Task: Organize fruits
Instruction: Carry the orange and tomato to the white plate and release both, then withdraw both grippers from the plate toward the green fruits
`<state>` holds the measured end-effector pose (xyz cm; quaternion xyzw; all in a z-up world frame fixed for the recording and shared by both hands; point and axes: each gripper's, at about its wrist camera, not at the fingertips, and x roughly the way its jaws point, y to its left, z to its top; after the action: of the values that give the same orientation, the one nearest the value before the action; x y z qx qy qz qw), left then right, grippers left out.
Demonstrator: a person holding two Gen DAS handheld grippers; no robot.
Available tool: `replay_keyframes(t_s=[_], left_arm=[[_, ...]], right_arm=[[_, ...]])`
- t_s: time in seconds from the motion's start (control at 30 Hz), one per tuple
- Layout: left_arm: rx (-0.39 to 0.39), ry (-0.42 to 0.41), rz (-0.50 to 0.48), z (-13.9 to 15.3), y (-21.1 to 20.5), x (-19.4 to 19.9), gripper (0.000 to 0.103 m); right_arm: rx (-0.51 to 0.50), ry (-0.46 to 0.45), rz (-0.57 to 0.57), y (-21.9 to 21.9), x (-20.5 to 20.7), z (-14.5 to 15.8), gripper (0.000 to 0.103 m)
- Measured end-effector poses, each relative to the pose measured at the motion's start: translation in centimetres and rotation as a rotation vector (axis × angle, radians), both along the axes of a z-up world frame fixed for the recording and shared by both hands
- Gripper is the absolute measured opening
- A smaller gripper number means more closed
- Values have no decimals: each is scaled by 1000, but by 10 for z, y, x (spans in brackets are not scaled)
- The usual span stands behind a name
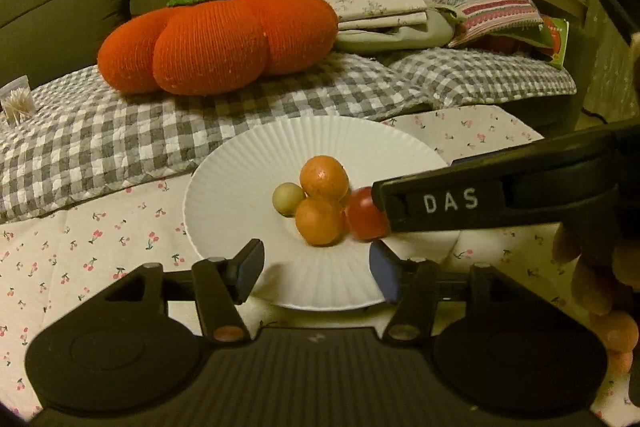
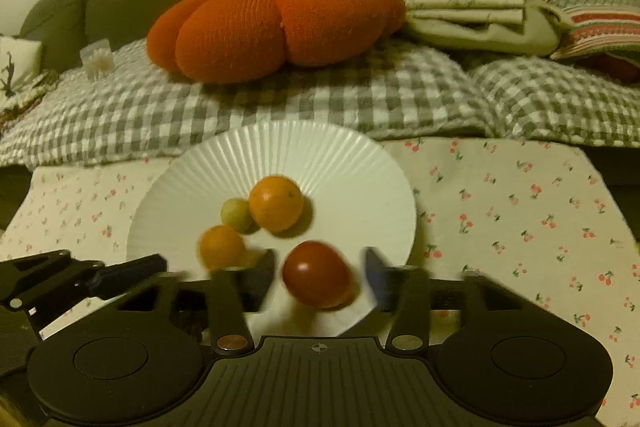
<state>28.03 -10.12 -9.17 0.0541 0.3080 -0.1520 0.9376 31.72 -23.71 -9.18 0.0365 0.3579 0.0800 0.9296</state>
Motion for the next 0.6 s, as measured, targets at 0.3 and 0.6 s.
replay_keyframes(t_s=[0.3, 0.6], left_arm=[[-59, -7, 24, 19, 19, -14, 70], [-162, 11, 119, 36, 68, -34, 71]], right_arm=[[71, -22, -53, -14, -15, 18, 66], [136, -31, -96, -27, -49, 38, 66]])
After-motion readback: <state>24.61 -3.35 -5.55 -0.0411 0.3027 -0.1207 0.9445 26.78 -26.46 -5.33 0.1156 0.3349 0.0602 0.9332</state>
